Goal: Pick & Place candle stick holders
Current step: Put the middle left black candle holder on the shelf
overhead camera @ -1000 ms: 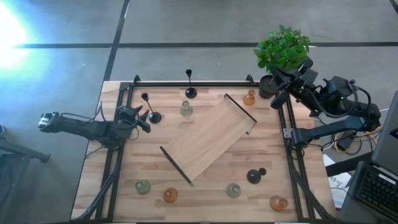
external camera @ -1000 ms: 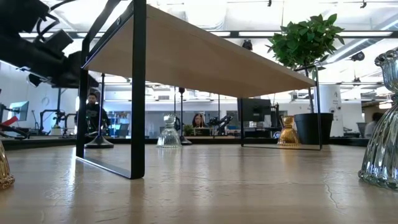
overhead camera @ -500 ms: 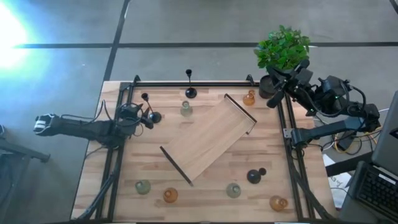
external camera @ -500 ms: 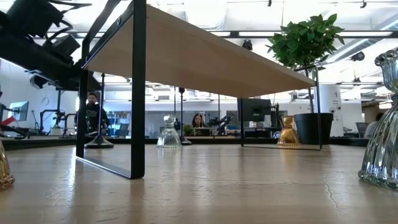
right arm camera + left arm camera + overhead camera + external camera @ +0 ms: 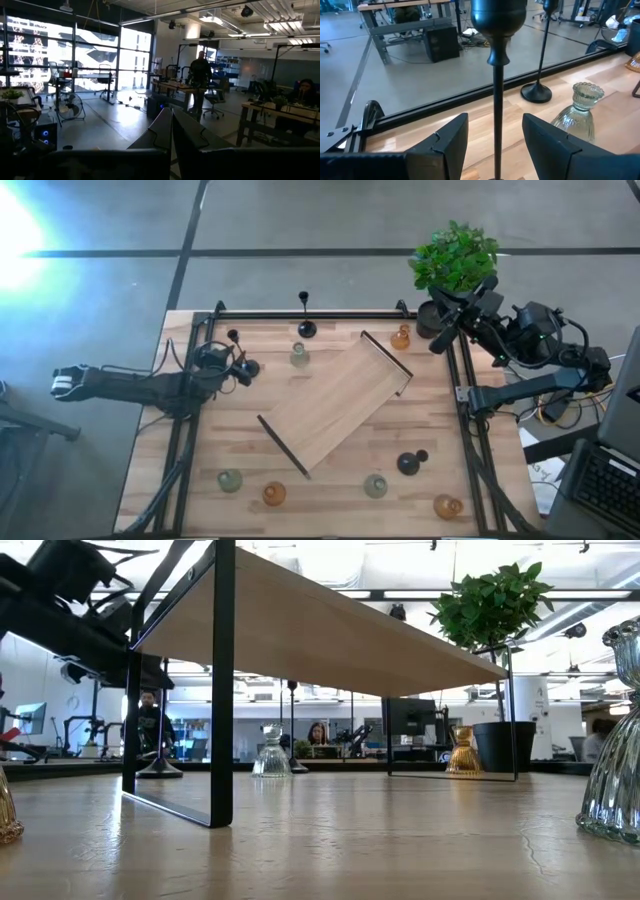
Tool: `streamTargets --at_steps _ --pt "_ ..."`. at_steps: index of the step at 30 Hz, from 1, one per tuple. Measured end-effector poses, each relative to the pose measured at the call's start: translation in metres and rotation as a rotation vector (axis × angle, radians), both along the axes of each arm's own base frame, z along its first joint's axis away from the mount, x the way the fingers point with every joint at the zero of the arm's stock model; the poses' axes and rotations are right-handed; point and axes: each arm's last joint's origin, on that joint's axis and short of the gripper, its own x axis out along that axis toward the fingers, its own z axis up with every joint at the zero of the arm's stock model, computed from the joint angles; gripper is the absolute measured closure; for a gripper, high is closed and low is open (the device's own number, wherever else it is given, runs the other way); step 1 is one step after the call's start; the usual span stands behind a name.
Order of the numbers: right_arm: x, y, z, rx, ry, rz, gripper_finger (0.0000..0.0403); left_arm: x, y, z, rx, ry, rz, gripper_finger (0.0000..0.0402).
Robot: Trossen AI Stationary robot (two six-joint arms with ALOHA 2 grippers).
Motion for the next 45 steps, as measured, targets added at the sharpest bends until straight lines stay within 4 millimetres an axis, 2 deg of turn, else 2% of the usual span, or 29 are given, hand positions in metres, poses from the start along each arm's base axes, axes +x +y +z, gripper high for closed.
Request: streamTargets --at_steps 12,18,27,34,37,40,45 --pt "0.0 0.0 0.0 -0.001 0.001 0.0 0.0394 0.006 0.004 -0.003 -0.008 -0.001 0.015 0.0216" --pt "0.0 0.0 0.0 0.001 0.0 0.001 0.0394 0.008 0.007 -0.003 -0.004 -0.01 0.032 0.0265" --pt "0.0 0.0 0.0 0.0 0.0 0.0 0.0394 0.008 0.008 -0.003 -0.004 -0.008 0.042 0.0381" --pt "0.0 0.0 0.0 -0.005 0.005 -0.001 0.0394 0.011 0.008 0.001 -0.022 -0.051 -0.014 0.0384" --pt "0.0 0.0 0.0 -0.005 0.006 -0.001 0.0394 0.015 0.007 0.01 -0.046 -0.088 -0.081 0.0385" --pt "0.0 0.0 0.0 -0.005 0.005 -0.001 0.0394 0.018 0.007 0.028 -0.018 -0.112 -0.106 0.0385" --pt "0.001 0.0 -0.004 0.006 0.042 0.002 0.0394 0.022 0.007 0.078 0.066 -0.082 -0.139 0.0385"
